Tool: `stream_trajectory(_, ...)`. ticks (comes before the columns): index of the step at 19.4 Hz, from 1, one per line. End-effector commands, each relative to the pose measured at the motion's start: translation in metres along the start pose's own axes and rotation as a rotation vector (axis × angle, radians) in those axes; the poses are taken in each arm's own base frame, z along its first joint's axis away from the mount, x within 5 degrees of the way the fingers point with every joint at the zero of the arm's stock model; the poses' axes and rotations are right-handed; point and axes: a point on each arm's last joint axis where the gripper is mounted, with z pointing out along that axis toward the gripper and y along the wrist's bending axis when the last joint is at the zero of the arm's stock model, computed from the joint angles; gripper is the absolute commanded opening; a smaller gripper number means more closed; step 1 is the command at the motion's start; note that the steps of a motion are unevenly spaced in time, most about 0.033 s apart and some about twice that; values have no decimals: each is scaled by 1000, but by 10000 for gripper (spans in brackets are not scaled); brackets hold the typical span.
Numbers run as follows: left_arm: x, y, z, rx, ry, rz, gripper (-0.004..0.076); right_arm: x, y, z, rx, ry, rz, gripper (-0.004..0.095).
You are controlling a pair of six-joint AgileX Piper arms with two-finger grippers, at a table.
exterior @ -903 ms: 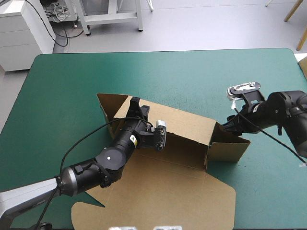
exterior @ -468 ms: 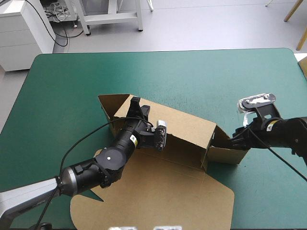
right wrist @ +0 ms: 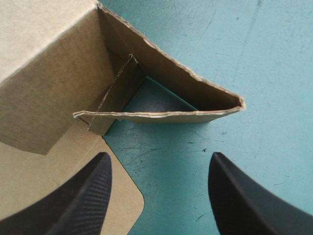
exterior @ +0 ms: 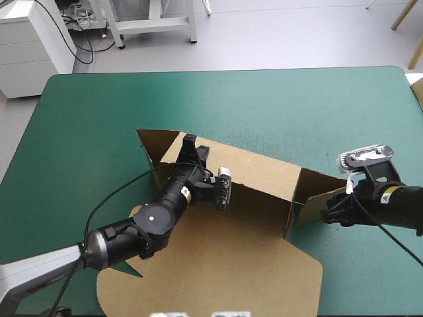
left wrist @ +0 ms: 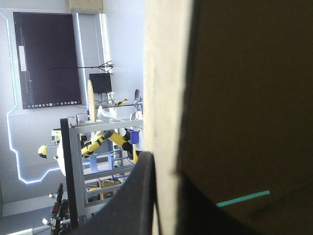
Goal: Fold the box
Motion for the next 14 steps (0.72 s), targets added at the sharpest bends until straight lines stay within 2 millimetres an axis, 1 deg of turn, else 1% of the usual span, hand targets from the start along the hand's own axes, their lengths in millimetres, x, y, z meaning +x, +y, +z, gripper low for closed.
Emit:
stream_trajectory(1,1,9,-5,-40,5,-14,-8,-1,2,-19,6,-103,6,528)
stream_trajectory(4,2,10,-5,-43,11,-12,-8,-1,1,-23,31,-114,-3,528)
stream_trajectory(6,4,11,-4,-52,20,-3,-8,-6,-3,-25,68,-120,18,528)
stream_trajectory(8,4,12,-4,-64,25,8,-8,-17,-6,-29,91,-136,9,528)
stream_trajectory(11,4,12,-4,-63,23,8,-8,-52,-9,-38,96,-182,5,530)
stream_trajectory(13,4,12,-4,-63,23,8,-8,-74,-12,-35,97,-191,5,530)
stream_trajectory(14,5,12,-4,-64,25,8,-8,-87,-14,-30,97,-186,1,530)
